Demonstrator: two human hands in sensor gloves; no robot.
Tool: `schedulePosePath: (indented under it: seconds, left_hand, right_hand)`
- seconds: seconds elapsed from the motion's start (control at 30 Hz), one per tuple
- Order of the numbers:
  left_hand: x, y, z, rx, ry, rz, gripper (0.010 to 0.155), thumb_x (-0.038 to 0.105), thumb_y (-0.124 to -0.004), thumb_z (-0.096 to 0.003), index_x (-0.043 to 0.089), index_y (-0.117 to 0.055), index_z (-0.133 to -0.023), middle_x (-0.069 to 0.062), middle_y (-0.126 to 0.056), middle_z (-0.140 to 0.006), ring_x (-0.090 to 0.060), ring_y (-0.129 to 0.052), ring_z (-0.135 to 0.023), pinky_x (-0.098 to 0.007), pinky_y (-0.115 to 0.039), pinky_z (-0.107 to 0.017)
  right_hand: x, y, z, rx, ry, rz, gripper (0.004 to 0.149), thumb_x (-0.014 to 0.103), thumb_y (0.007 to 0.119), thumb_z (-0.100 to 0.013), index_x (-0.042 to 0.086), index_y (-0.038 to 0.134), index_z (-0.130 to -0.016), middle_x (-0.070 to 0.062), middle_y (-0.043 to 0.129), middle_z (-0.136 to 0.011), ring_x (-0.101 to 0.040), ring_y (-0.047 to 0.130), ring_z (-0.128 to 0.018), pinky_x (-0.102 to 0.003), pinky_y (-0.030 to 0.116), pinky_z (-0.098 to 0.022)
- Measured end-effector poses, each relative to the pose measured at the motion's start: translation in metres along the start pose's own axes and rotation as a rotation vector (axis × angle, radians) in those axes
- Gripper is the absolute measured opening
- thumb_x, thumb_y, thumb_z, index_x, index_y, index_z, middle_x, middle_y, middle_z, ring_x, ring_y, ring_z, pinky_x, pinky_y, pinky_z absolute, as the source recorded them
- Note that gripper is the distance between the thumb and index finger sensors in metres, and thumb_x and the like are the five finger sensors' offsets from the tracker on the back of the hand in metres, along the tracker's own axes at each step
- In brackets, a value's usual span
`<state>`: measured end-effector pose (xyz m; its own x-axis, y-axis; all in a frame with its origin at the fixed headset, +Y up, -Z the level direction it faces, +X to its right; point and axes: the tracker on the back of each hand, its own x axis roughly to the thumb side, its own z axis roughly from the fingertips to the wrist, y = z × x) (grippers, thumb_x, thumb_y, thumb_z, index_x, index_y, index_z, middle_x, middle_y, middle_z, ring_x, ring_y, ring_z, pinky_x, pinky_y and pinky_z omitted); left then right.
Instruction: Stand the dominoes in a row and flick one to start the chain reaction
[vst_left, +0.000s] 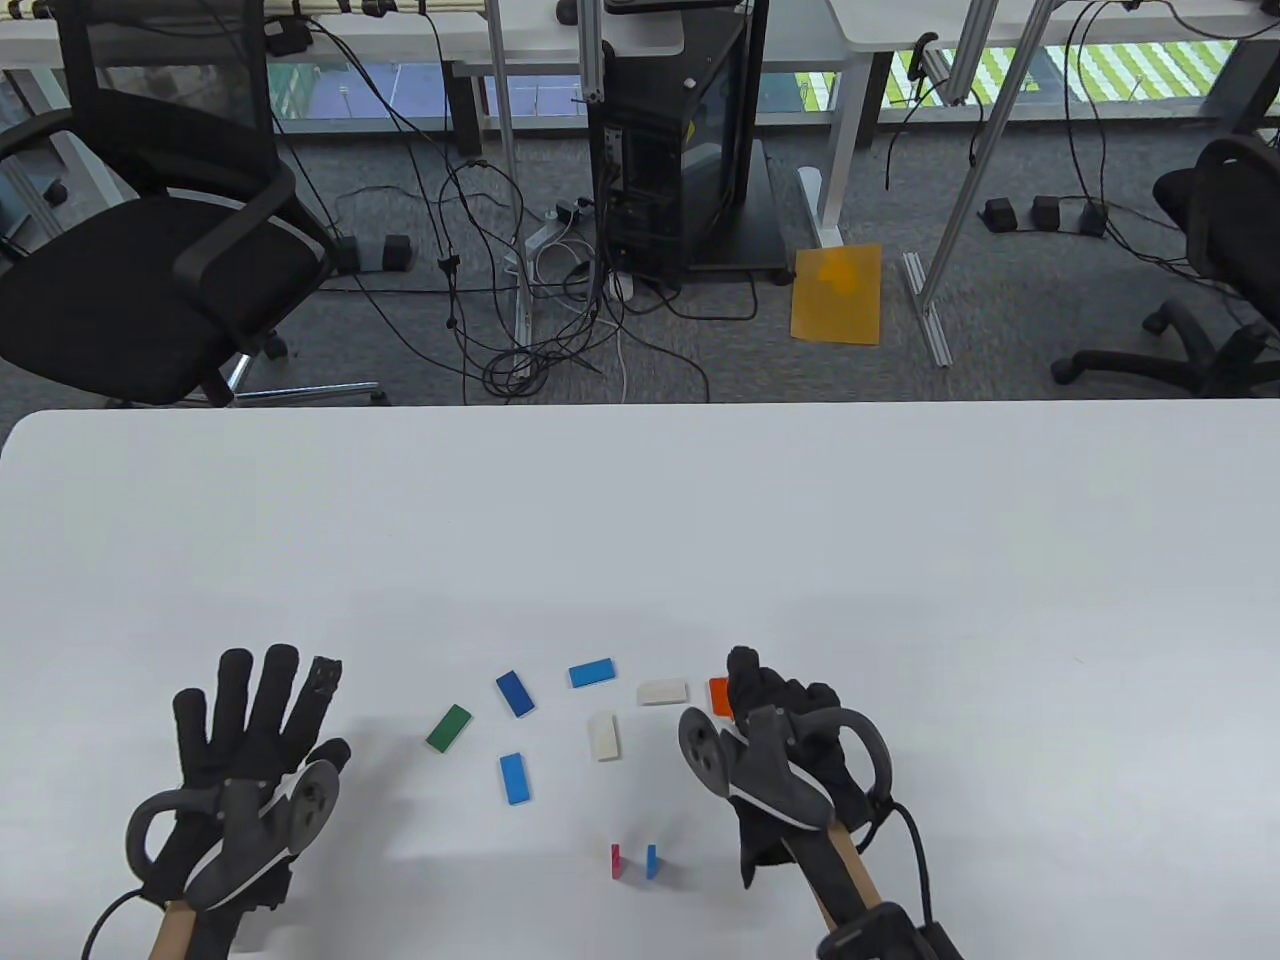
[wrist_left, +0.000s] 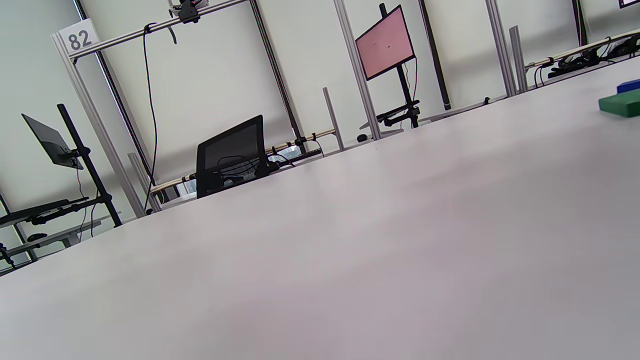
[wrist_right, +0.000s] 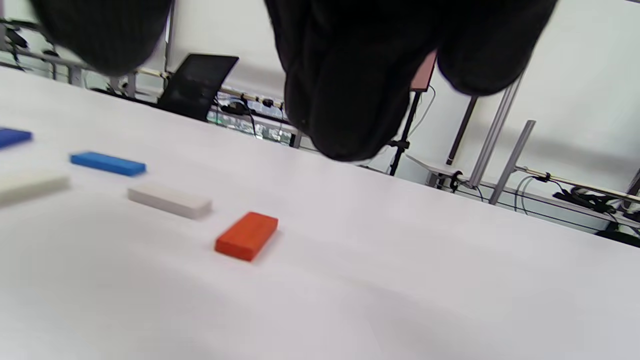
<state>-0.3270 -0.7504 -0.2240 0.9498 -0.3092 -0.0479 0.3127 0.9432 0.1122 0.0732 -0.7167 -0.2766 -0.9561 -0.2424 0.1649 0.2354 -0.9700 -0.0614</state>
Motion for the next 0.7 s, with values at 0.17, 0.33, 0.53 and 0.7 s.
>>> schedulePosePath:
  seconds: [0.17,0.33,0.53,0.7]
  left_hand:
    - [0.000,0.001,0.000,0.009,-0.001,-0.001,0.070,0.064,-0.018,-0.0435,0.044,-0.008,-0.110,0.006,-0.028,-0.129,-0.031,-0.017,-0.119,-0.063,-0.024,-0.082]
    - [-0.002,0.000,-0.001,0.000,0.009,-0.005,0.071,0.064,-0.018,-0.0435,0.044,-0.009,-0.110,0.006,-0.029,-0.129,-0.031,-0.019,-0.120,-0.063,-0.024,-0.082]
    - [-0.002,0.001,-0.001,-0.004,0.012,-0.025,0.070,0.064,-0.019,-0.0436,0.044,-0.009,-0.110,0.006,-0.029,-0.129,-0.032,-0.019,-0.120,-0.063,-0.024,-0.082]
    - [-0.003,-0.001,-0.002,-0.014,0.021,-0.026,0.070,0.064,-0.019,-0.0435,0.044,-0.009,-0.110,0.006,-0.030,-0.129,-0.032,-0.020,-0.120,-0.063,-0.025,-0.082]
  right_hand:
    - [0.016,0.028,-0.034,0.126,0.005,0.135,0.092,0.055,0.072,-0.036,-0.006,0.060,-0.104,-0.017,0.085,-0.091,-0.025,0.097,-0.063,-0.059,0.069,-0.054]
    - [0.016,0.040,-0.047,0.087,0.035,0.238,0.087,0.055,0.071,-0.035,-0.003,0.068,-0.100,-0.010,0.091,-0.084,-0.020,0.100,-0.057,-0.057,0.073,-0.052]
    - [0.013,0.049,-0.054,0.133,0.024,0.195,0.084,0.054,0.073,-0.034,-0.001,0.072,-0.097,-0.007,0.094,-0.078,-0.019,0.101,-0.053,-0.058,0.072,-0.052]
    - [0.020,0.054,-0.062,0.153,-0.018,0.276,0.076,0.049,0.073,-0.034,0.004,0.073,-0.095,-0.001,0.094,-0.075,-0.015,0.100,-0.051,-0.057,0.073,-0.053]
